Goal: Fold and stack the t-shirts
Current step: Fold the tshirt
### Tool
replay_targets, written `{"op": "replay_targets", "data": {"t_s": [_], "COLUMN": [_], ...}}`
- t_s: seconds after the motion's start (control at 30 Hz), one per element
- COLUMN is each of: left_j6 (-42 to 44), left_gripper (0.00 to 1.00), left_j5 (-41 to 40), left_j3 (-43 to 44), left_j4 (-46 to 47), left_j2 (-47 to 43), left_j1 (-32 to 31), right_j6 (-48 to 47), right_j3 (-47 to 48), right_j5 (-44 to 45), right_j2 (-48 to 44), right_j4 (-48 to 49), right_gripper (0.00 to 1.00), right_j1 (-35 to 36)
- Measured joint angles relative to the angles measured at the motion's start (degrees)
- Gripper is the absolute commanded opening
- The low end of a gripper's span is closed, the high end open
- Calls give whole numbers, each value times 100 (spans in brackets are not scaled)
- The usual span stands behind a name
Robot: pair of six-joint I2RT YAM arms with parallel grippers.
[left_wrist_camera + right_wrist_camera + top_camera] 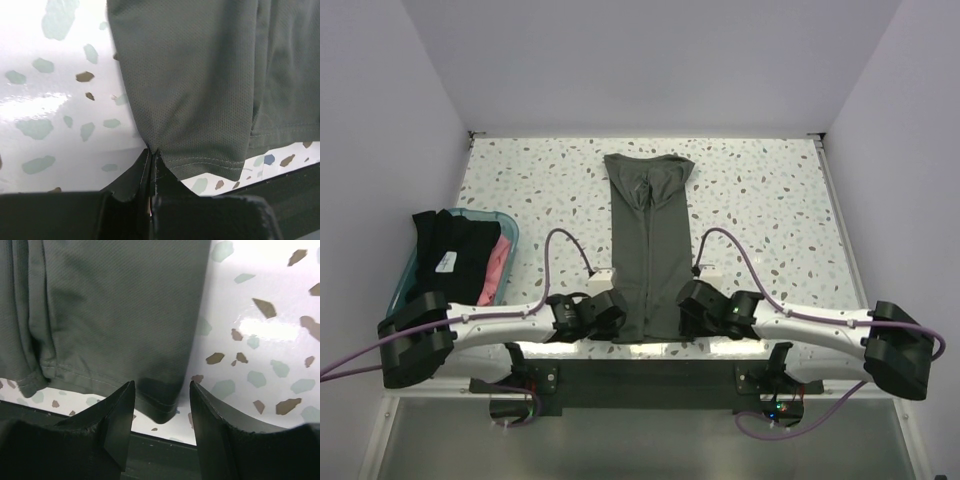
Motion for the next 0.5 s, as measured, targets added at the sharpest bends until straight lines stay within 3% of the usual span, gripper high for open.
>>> {"op": "replay_targets", "data": {"t_s": [0.17, 0.3, 0.4, 0.5], "left_j6": [-133, -247, -321, -348], "left_gripper": [18, 39, 47, 49], "left_j5": [17, 68, 122, 170], "left_j3": [-37, -103, -164, -216], "left_j4": [103, 229, 243, 210], "left_j2": [4, -87, -229, -350], "left_j1": [-179, -190, -216, -232], "right_j6": [166, 354, 452, 535], "right_j3": [-28, -197, -247, -256], "right_j5": [-90, -90, -83, -79], "right_j2": [83, 118, 109, 166], "right_j4": [153, 271, 378, 459], "right_gripper": [43, 37, 33, 25], "right_j1": [181, 323, 393, 494]}}
